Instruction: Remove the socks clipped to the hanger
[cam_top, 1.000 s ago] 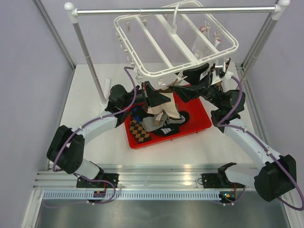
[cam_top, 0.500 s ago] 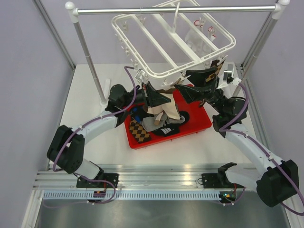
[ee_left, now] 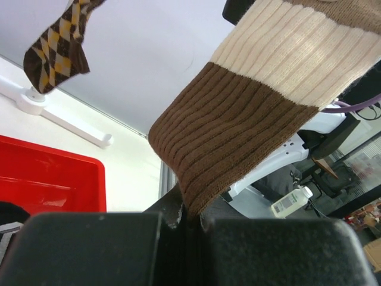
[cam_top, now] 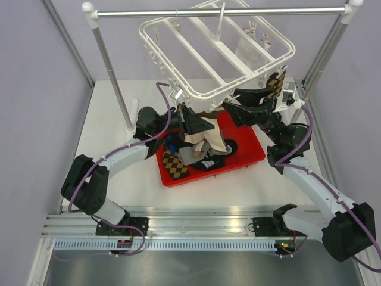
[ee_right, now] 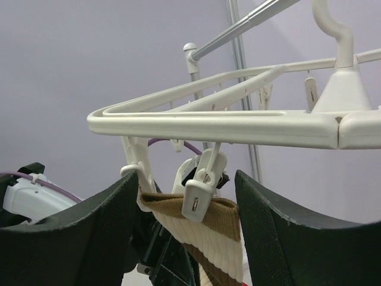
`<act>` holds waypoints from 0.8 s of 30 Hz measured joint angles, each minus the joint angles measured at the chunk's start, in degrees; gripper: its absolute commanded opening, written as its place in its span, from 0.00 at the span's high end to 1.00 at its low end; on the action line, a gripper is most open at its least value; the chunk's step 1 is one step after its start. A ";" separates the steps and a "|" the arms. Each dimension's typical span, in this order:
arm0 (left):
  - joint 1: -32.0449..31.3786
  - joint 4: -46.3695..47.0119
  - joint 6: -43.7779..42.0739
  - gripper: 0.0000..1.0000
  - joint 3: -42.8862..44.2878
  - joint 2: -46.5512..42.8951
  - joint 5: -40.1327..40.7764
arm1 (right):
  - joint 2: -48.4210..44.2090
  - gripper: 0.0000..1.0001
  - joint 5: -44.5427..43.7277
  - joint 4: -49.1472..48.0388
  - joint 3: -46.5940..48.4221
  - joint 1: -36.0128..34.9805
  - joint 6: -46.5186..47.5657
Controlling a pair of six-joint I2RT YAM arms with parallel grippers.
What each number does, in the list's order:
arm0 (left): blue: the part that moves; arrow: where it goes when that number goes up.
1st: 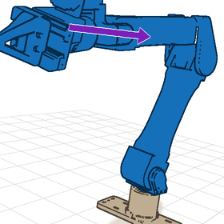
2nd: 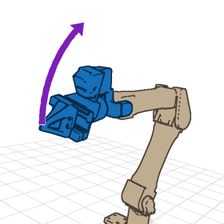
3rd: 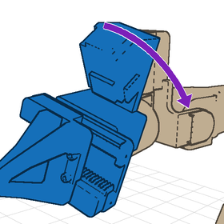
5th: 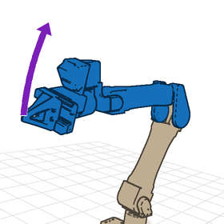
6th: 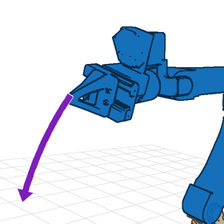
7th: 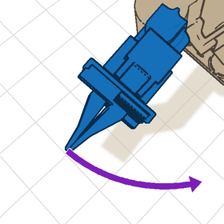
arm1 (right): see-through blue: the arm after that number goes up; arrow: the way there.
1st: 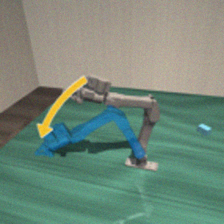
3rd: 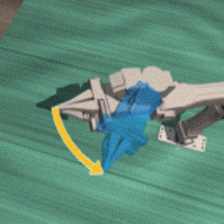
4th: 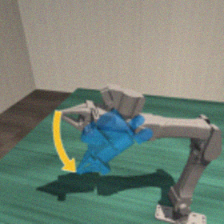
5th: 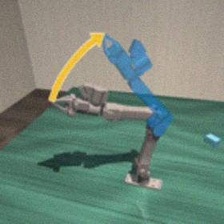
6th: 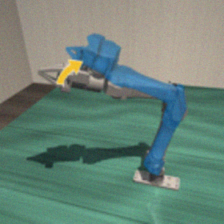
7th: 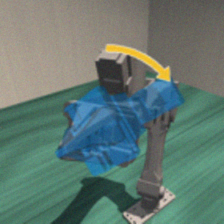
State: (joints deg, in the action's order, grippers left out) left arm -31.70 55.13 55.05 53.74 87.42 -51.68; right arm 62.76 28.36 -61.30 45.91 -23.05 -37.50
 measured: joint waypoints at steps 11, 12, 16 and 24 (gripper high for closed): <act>0.70 4.79 5.40 0.98 0.00 0.09 -2.51 | -0.79 0.26 -1.55 4.35 0.20 0.00 3.30; 0.74 5.05 5.64 0.98 0.00 0.09 -2.58 | -1.22 0.25 -1.64 5.31 0.20 0.00 3.63; 0.83 5.33 6.27 0.98 0.00 0.09 -2.60 | -3.65 0.24 -3.56 11.34 0.76 -0.11 5.73; 0.87 5.92 7.43 0.98 0.00 0.33 -2.86 | -7.41 0.25 -5.90 17.59 1.53 -0.13 8.83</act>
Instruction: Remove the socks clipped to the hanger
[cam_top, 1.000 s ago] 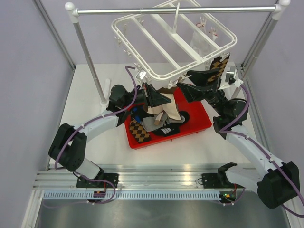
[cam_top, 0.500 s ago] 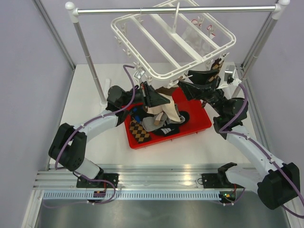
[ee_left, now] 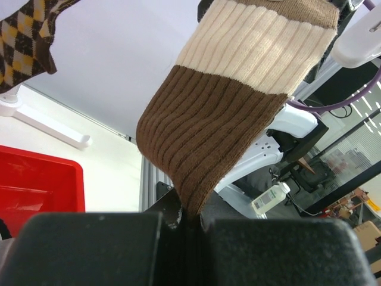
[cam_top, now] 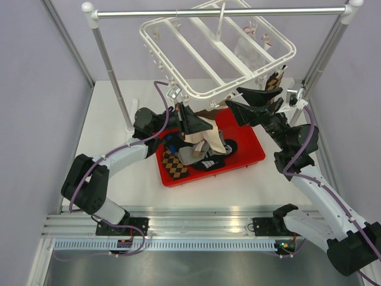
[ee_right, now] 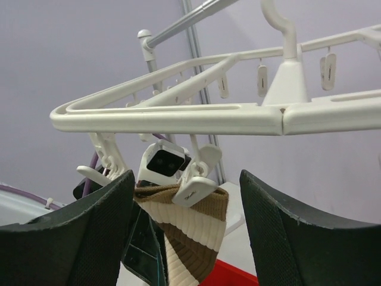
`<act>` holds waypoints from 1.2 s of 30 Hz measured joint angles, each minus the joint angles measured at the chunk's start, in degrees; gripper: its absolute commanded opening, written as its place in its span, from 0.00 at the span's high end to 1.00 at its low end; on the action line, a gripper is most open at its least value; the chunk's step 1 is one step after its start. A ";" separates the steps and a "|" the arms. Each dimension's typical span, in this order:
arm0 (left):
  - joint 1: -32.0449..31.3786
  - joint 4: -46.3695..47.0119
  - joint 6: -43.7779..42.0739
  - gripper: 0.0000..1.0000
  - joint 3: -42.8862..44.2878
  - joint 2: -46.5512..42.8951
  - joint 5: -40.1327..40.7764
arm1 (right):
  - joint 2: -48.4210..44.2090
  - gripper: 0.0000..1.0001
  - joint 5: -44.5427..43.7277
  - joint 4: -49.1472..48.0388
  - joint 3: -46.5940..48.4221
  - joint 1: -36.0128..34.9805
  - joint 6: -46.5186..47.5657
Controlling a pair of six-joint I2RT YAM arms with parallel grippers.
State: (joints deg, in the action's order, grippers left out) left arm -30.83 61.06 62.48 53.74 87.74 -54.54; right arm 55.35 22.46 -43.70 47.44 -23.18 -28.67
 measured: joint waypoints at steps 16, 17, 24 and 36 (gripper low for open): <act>0.00 -10.12 -6.75 0.98 -0.02 -0.79 4.24 | -1.38 0.23 -14.91 24.17 10.86 -3.50 0.09; 0.00 -10.69 -7.43 0.98 -0.02 -0.92 4.68 | -1.16 0.23 -15.76 25.38 11.54 -4.57 0.26; 0.00 -13.20 -9.88 0.98 0.00 -1.03 6.51 | -0.15 0.26 -19.71 29.79 12.92 -6.69 1.07; -0.13 -15.17 -10.91 0.98 0.00 -1.51 8.66 | 1.55 0.31 -23.85 29.66 12.92 -11.47 1.95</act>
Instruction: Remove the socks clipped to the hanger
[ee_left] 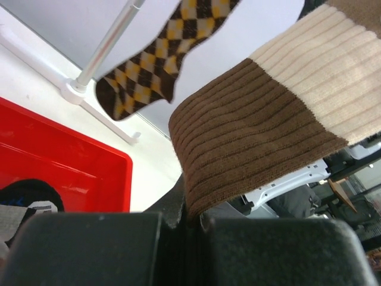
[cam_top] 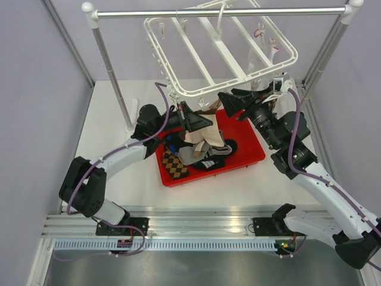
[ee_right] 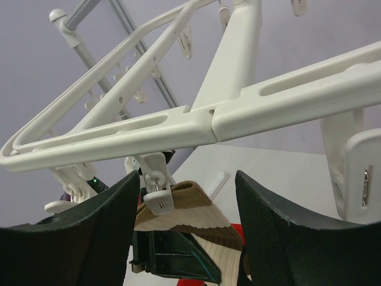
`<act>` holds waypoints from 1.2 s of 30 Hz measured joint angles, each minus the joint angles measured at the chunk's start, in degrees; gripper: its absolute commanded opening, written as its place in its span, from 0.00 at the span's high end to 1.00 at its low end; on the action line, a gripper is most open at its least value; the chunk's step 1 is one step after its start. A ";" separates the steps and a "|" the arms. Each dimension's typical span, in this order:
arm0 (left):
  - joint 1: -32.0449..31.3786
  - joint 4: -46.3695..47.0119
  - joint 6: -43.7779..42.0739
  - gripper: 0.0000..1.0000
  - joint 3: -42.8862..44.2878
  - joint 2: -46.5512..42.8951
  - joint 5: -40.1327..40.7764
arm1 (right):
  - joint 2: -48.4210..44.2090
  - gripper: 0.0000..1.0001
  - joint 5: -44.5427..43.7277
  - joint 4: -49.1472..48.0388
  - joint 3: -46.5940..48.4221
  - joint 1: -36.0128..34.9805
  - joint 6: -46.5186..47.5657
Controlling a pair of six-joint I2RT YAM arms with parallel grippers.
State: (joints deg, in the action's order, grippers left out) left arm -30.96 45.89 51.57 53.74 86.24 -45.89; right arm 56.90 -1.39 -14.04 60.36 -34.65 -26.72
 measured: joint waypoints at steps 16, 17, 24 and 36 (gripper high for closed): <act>-5.77 -7.72 -15.17 0.98 -0.02 -5.20 16.90 | 2.64 0.32 -16.65 5.75 4.92 -7.82 2.43; -6.38 -8.07 -16.17 0.98 -0.02 -5.20 18.18 | 2.75 0.32 -17.29 6.05 5.18 -8.02 2.58; -9.75 -9.94 -22.43 0.98 -0.37 -5.40 26.49 | 3.69 0.37 -21.53 7.72 7.50 -9.60 4.66; -14.19 -12.02 -30.69 0.98 -0.57 -7.82 41.46 | 6.27 0.46 -29.90 9.40 10.82 -15.21 10.10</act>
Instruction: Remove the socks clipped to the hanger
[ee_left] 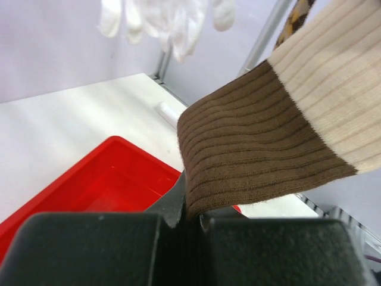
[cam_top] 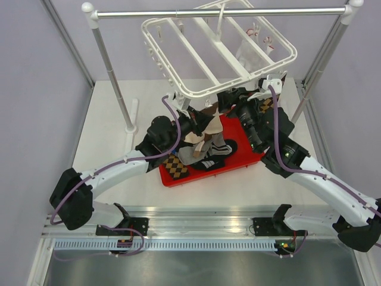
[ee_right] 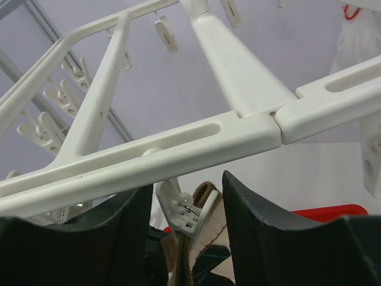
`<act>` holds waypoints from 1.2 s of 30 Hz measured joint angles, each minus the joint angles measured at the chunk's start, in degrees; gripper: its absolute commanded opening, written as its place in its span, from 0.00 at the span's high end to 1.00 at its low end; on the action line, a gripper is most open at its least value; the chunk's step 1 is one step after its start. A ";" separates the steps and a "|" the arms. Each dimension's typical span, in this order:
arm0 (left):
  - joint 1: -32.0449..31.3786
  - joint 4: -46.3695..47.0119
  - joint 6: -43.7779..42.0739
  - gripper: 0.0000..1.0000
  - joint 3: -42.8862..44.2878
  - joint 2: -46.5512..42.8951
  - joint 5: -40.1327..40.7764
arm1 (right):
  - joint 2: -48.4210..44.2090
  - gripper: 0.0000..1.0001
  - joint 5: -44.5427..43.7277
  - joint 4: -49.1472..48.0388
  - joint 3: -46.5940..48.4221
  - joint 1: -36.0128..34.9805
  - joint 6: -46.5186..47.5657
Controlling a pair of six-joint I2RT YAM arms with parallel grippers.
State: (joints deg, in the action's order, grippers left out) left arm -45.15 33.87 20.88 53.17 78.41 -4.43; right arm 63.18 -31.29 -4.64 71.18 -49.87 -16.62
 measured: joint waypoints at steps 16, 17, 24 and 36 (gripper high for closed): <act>-2.01 -1.40 -4.13 0.98 0.00 -0.07 7.80 | -0.22 0.60 -4.85 1.03 0.17 -1.01 2.23; -2.12 -1.46 -4.31 0.98 0.00 -0.07 8.28 | -0.22 0.62 -5.09 1.09 0.26 -1.07 2.40; -2.25 -1.51 -4.81 0.98 0.00 -0.07 9.99 | -0.24 0.76 -6.29 1.29 0.68 -1.38 3.21; -2.27 -1.53 -4.96 0.98 0.00 -0.07 10.45 | -0.28 0.99 -7.10 1.92 1.01 -1.70 3.41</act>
State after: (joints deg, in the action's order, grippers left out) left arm -47.42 32.34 15.92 53.17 78.35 6.02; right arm 62.89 -38.39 -2.72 72.18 -51.57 -13.21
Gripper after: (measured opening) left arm 0.030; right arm 0.348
